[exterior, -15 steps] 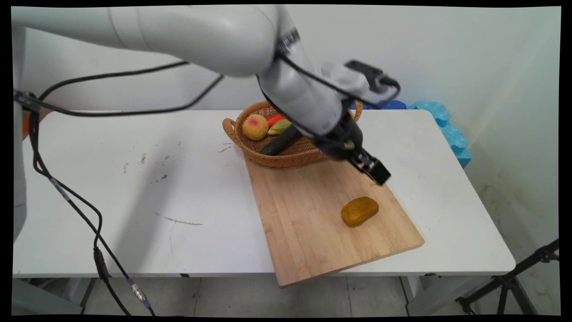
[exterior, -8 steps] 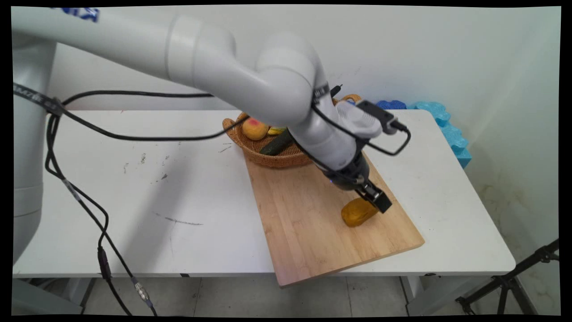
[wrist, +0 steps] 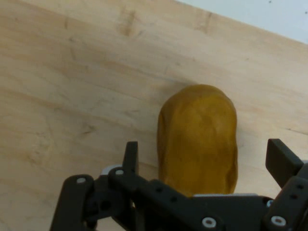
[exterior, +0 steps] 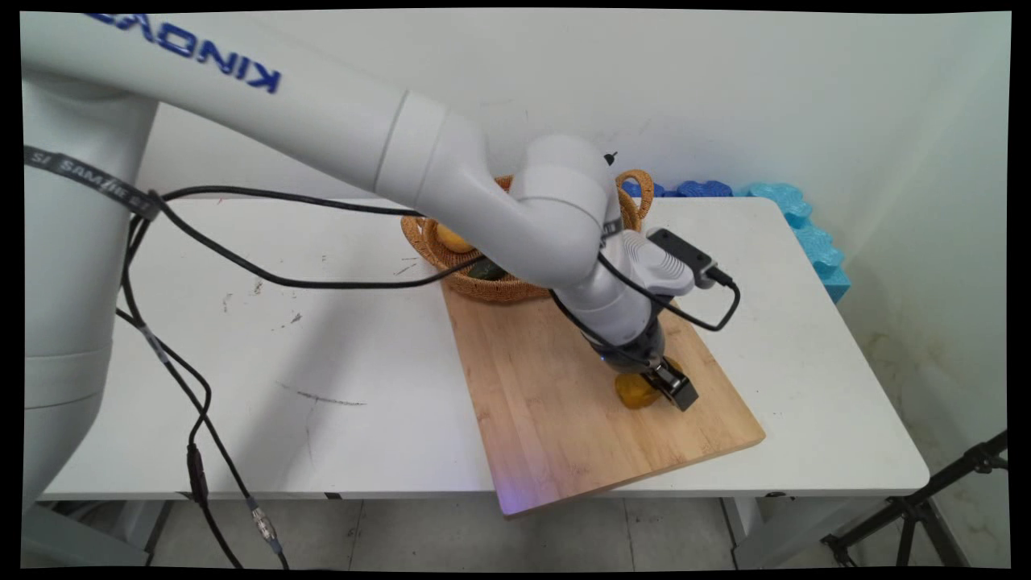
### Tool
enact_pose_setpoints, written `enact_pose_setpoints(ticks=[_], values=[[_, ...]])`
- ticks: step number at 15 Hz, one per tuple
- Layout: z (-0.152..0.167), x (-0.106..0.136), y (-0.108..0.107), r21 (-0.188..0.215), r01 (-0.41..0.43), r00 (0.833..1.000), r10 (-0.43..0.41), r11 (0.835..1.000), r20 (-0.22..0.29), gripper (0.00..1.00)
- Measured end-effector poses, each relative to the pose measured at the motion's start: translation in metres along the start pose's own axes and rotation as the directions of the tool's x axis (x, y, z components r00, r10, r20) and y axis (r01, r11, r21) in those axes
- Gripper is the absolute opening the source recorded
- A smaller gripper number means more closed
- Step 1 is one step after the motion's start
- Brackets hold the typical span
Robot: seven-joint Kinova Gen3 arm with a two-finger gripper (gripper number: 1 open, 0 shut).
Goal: Pick up the potato from the cutting board, then place the picked object in the vegetable basket
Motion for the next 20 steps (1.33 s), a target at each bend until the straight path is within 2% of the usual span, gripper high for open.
enact_pose_setpoints(ticks=[3,4,9,12,15,20], values=[[0.012,0.0,0.003,0.006,-0.005,1.0,0.005,1.0,0.004,1.0],[0.015,0.0,0.004,0.004,-0.007,1.0,0.007,1.0,0.003,0.0],[0.014,0.004,0.006,-0.013,-0.045,0.999,0.045,0.999,-0.012,0.0],[-0.007,0.013,-0.001,-0.017,-0.071,0.997,0.07,0.997,-0.031,0.0],[-0.043,0.027,-0.018,-0.031,-0.095,0.995,0.093,0.995,-0.047,0.0],[-0.107,0.051,-0.065,-0.038,-0.143,0.987,0.14,0.989,-0.073,0.0]])
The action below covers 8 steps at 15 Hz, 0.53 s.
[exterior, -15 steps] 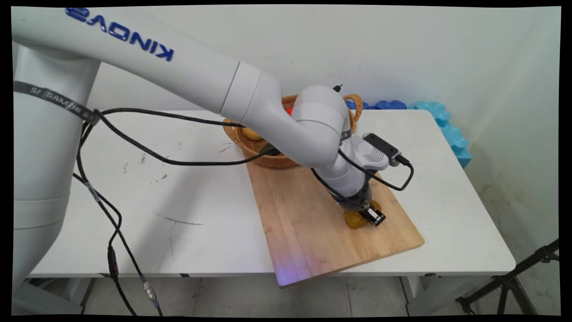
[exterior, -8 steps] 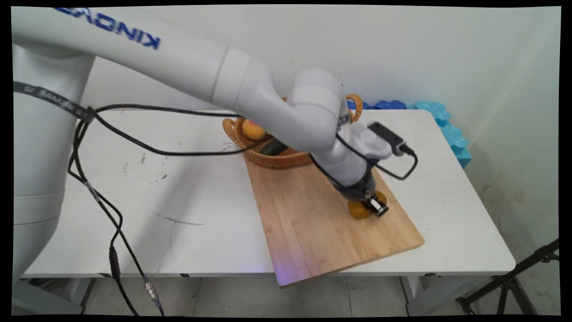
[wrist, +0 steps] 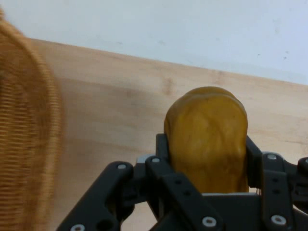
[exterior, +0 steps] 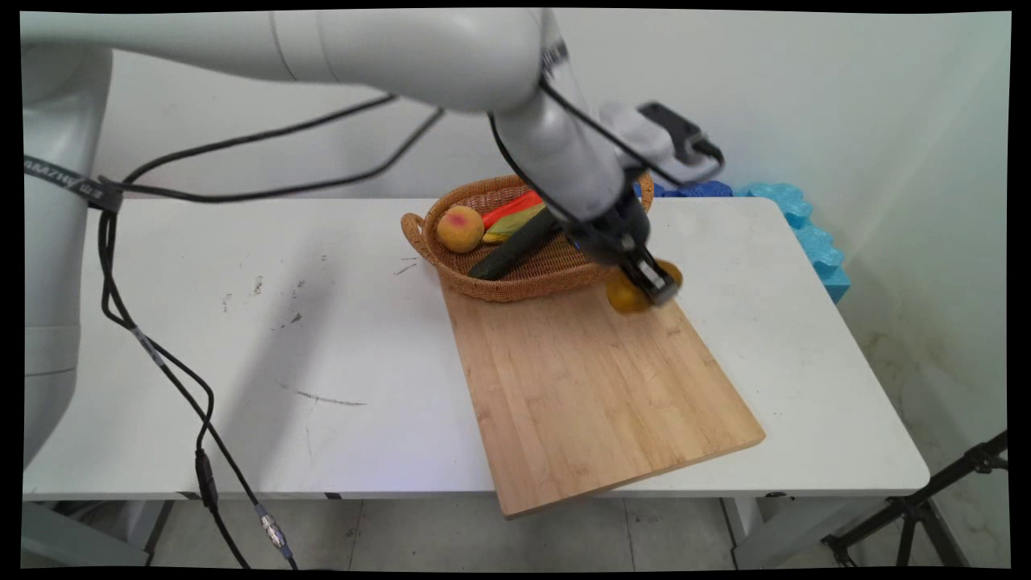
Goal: Place the picked object in the vegetable basket
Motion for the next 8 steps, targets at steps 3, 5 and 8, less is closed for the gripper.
enact_pose_setpoints(ticks=[3,5,8], values=[[-0.022,0.004,-0.029,0.019,-0.006,1.0,0.006,1.0,0.0,0.0],[-0.035,0.004,-0.054,0.041,-0.002,1.0,0.002,0.999,0.005,0.0],[-0.04,-0.002,-0.087,0.075,0.014,1.0,-0.015,0.997,0.019,0.0]])
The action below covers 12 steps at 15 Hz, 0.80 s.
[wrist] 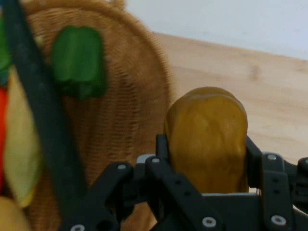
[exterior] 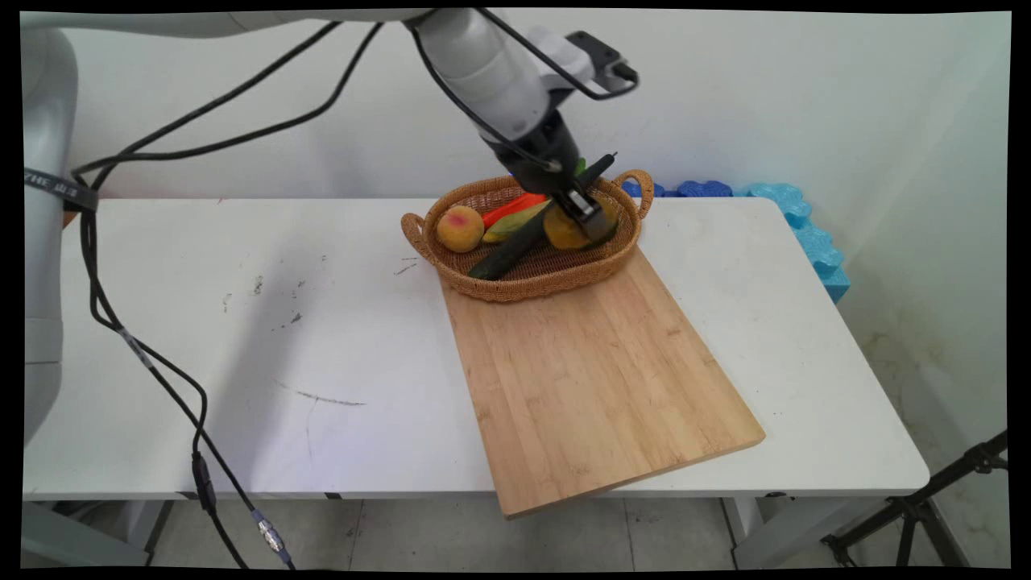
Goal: Place the picked object in the vegetable basket
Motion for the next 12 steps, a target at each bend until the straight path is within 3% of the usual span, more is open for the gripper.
enact_pose_setpoints(ticks=[6,12], values=[[0.02,-0.019,-0.041,0.039,0.037,0.999,-0.038,0.999,0.031,0.0],[0.054,-0.034,-0.06,0.037,0.058,0.997,-0.06,0.998,0.038,0.0]])
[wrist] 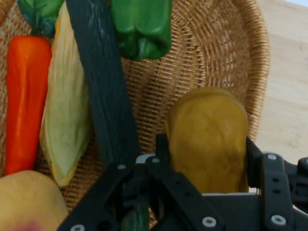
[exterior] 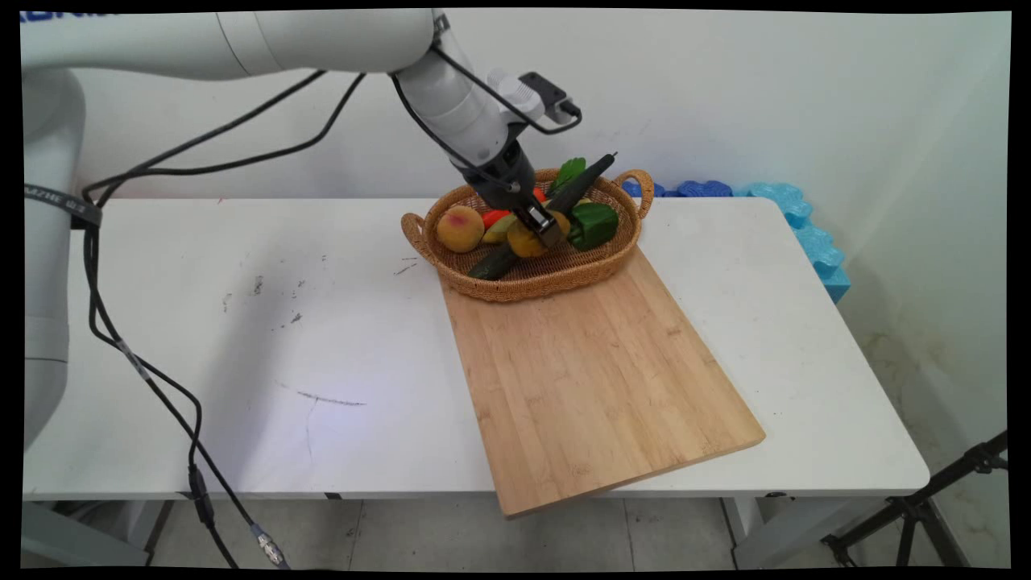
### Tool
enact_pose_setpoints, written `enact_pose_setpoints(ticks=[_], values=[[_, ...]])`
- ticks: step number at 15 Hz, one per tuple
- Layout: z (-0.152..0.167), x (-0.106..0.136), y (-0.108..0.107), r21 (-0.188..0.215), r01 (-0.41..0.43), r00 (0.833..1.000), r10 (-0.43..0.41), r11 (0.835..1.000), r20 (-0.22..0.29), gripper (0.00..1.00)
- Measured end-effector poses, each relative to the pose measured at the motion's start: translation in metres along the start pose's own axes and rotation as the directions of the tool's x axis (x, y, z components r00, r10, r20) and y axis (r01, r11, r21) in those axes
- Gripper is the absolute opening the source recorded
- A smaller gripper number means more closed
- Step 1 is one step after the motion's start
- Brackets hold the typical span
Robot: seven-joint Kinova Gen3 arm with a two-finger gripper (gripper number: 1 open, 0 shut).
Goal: Place the picked object in the vegetable basket
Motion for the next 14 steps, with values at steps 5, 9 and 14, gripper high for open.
enact_pose_setpoints(ticks=[5,9,14], values=[[0.026,-0.005,-0.008,-0.005,0.006,1.0,-0.006,1.0,-0.011,0.0],[0.039,-0.007,-0.011,-0.012,0.007,0.999,-0.008,1.0,-0.034,0.0],[0.042,-0.007,-0.013,-0.035,0.002,0.997,-0.005,0.999,-0.079,1.0]])
